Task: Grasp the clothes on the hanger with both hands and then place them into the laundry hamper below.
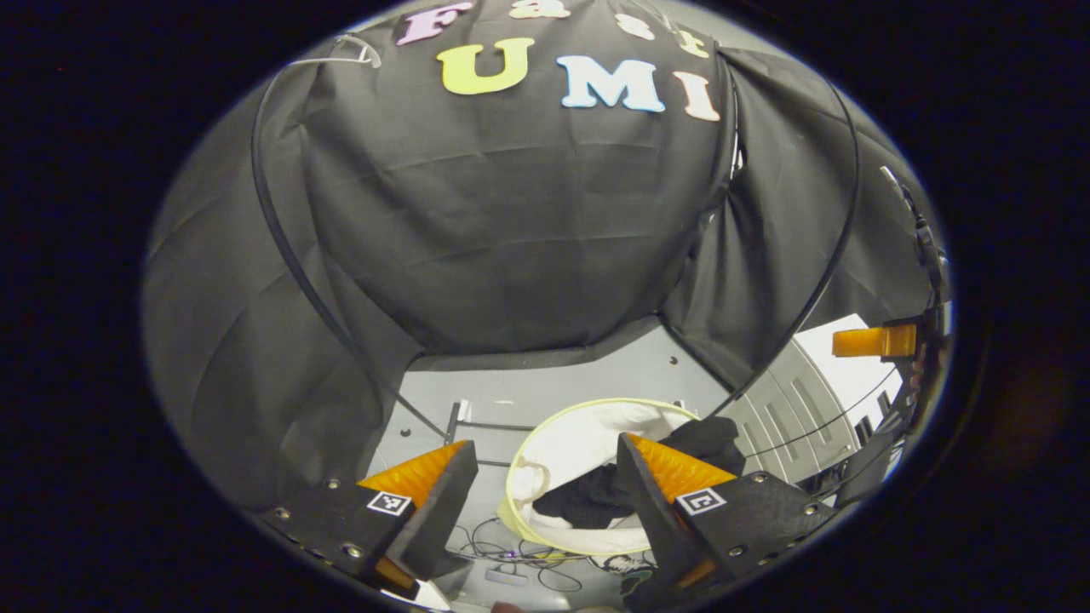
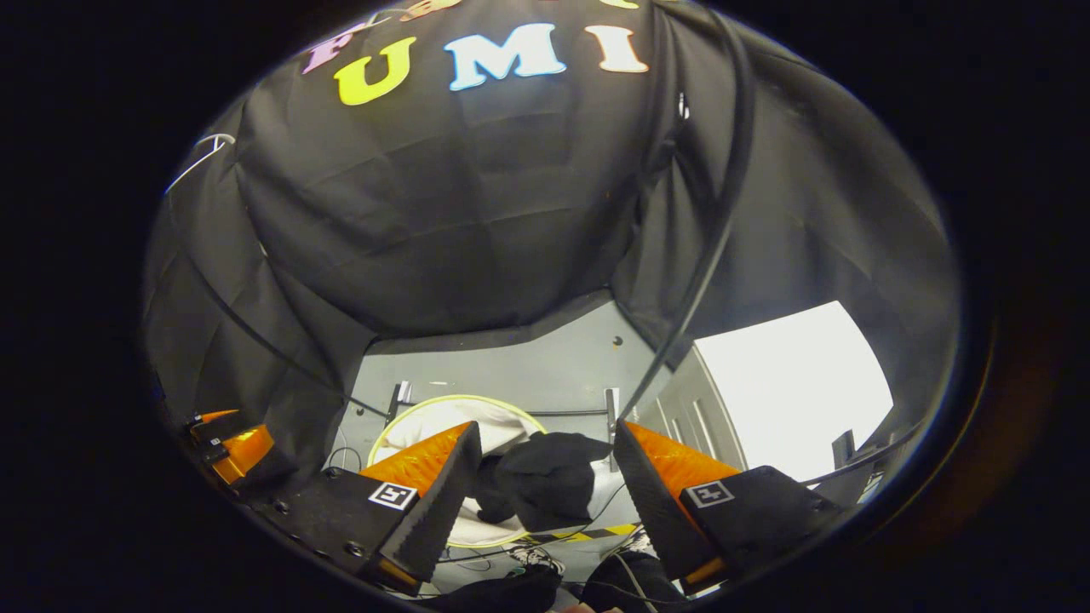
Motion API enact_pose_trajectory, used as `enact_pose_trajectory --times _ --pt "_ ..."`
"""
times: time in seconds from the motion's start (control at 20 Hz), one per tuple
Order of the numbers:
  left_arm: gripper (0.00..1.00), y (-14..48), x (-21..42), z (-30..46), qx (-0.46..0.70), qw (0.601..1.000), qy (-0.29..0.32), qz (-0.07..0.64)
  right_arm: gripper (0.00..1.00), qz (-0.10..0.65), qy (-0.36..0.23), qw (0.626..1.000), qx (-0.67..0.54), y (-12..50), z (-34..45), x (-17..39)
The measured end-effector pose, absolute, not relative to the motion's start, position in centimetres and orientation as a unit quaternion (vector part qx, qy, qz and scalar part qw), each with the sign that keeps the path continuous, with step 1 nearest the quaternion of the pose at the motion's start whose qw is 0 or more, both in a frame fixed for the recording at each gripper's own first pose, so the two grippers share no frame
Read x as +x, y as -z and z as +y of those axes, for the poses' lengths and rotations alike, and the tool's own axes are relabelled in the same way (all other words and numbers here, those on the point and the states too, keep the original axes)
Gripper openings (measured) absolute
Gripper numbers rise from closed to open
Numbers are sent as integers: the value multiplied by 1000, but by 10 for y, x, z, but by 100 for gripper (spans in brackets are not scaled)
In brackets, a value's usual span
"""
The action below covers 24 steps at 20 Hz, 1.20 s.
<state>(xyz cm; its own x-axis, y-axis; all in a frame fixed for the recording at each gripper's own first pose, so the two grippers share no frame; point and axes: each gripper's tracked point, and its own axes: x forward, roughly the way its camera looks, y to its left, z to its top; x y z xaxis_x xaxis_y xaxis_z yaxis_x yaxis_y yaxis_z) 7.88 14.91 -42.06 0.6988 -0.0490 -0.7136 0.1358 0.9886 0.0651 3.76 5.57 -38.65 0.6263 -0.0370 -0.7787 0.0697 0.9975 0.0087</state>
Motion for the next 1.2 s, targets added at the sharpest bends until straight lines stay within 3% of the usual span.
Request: enact_pose_trajectory --times 0.15,0.2,0.25,0.35,0.45,0.5,0.55,0.75,0.85,0.9,1.05,1.1,1.2 --pt "96 392 73 133 58 928 37 367 99 410 51 910 30 370 27 39" --pt "96 379 73 125 57 931 32 359 94 401 54 914 31 364 19 40" --pt "96 364 73 116 54 935 28 349 99 392 56 918 31 356 11 42" --pt "96 332 76 95 50 943 23 329 94 371 56 927 27 337 -7 45" --pt "96 297 82 73 49 952 19 301 99 342 58 938 20 314 -24 50" --pt "96 277 88 63 51 957 17 284 94 326 60 943 19 302 -32 53" --pt "96 253 92 51 54 964 15 261 98 307 61 950 20 287 -38 57" --pt "96 148 112 11 62 985 12 158 99 202 62 976 45 216 -57 78" --pt "96 95 112 -10 55 992 9 112 98 149 63 985 61 180 -67 89" --pt "96 69 113 -19 49 995 8 92 93 122 62 988 65 163 -71 93" --pt "95 12 117 -39 32 998 4 44 93 53 63 995 58 117 -85 98" --pt "95 -8 111 -44 27 999 0 25 98 29 66 996 55 100 -92 102" --pt "95 -40 96 -49 14 1000 -5 -7 92 -9 68 997 48 69 -104 100"
